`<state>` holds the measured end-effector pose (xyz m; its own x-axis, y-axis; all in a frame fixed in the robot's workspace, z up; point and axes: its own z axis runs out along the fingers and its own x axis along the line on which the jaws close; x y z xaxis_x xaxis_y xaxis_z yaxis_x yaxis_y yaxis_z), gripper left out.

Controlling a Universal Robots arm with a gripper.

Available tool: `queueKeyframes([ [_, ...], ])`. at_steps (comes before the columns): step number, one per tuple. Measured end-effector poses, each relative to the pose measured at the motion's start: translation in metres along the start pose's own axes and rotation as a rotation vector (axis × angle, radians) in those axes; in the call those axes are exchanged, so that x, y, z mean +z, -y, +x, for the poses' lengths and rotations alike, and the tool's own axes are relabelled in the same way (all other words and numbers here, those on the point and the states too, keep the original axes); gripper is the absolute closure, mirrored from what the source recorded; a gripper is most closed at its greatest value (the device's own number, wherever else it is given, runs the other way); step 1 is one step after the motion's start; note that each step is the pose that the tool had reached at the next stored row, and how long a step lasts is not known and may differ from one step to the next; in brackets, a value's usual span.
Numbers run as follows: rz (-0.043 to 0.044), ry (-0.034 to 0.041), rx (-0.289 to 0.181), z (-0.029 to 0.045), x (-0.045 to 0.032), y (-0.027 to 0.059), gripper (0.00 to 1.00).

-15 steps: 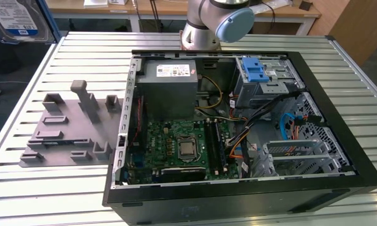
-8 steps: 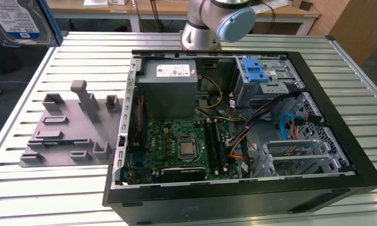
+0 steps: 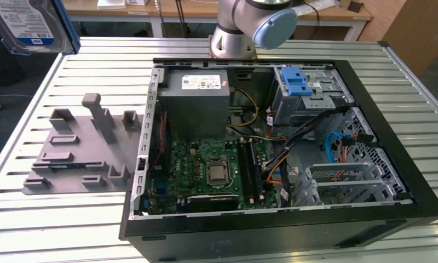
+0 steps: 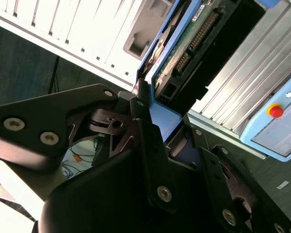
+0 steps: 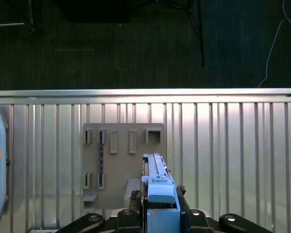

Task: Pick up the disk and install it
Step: 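Pick up the disk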

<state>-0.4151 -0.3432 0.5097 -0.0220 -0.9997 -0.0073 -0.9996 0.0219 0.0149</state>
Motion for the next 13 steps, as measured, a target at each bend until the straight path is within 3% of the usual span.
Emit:
queueKeyframes([
  [13,-0.0023,-0.0001,0.0,0.014,-0.0003,0.0113,0.64],
])
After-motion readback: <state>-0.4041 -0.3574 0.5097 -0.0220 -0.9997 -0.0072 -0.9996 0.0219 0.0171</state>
